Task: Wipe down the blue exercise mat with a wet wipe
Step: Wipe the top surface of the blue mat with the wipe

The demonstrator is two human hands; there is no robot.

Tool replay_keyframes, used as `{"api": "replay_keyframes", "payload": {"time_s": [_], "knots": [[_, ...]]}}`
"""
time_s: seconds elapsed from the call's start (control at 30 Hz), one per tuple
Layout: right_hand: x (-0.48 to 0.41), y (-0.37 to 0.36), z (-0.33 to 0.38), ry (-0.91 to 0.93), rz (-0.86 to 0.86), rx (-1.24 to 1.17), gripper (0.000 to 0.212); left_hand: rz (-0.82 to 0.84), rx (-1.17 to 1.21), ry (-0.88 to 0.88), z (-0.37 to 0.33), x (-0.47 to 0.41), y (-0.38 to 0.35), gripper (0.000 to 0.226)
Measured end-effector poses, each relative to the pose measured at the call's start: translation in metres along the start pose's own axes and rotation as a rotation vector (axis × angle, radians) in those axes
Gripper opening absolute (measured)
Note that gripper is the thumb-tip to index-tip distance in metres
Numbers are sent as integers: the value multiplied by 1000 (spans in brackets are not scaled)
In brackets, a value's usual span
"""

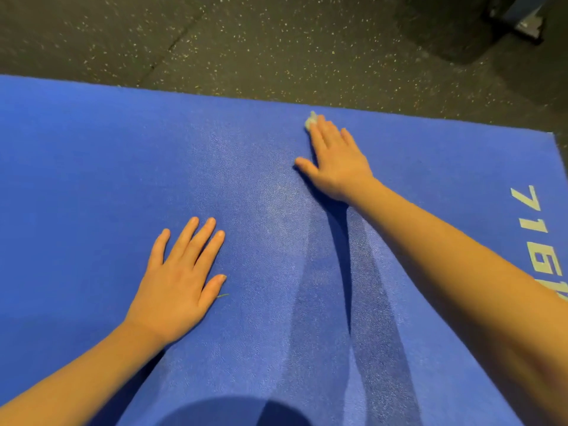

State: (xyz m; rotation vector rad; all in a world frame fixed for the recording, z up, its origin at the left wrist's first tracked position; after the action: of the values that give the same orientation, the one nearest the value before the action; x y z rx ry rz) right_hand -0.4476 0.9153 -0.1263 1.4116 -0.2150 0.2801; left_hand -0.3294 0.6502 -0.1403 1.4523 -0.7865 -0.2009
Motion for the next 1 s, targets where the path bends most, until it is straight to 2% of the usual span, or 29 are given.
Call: {"api": "replay_keyframes", "payload": {"time_s": [0.1, 0.13, 0.2, 0.27, 0.33, 0.37, 0.47, 0.5, 0.57, 0.63, 0.67, 0.73, 0.83, 0.9, 1.0], "knots": [[-22, 8, -27, -290, 17, -141, 75, 6, -3, 0, 0, 1, 0, 67], [-29, 9, -21, -337, 2, -220, 78, 7, -5, -1, 0, 1, 0, 67], [-35, 10, 18, -217, -22, -276, 85, 14, -7, -3, 0, 1, 0, 66], [-30, -1, 62, 46, 62, -140, 84, 18, -6, -2, 0, 1, 0, 66], [-27, -5, 62, 156, 87, -2, 80, 20, -4, -4, 0, 0, 0, 66], [-31, 1, 49, 112, 61, 11, 76, 18, -5, -6, -1, 0, 0, 65], [-41, 9, 16, -171, 56, -104, 72, 20, -10, -8, -1, 0, 0, 65], [-40, 7, 23, -190, 52, -148, 74, 22, -12, -7, 0, 0, 0, 66], [-29, 0, 62, -28, 37, -170, 77, 29, -10, -4, 0, 0, -1, 67], [-5, -14, 93, 222, 92, -54, 80, 34, -8, 0, 0, 0, -1, 68], [0, -16, 90, 285, 112, 20, 79, 32, -6, -1, 0, 0, -1, 68], [-6, -7, 62, 205, 85, 65, 73, 26, -2, -4, 0, 0, 0, 68], [-7, 2, 36, -57, 61, -69, 70, 19, -6, -4, 0, 0, 0, 68], [9, -6, 62, 13, 41, -126, 75, 16, -5, -1, 1, 1, 0, 69], [51, -27, 93, 278, 129, -31, 80, 6, 1, -2, 2, 1, 1, 69]]}}
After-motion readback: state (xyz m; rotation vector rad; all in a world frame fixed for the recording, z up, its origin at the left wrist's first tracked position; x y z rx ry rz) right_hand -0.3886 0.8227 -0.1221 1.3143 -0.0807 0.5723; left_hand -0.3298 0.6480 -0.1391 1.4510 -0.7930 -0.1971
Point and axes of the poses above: each hand's wrist, its own x-axis away from the middle knuckle, its own y-axis out of the back of the hand, z = x × y, the point moved 8 cm from there along -x, towards the middle knuckle, and after that the axes turned 11 degrees about z, right-handed, at the moved point
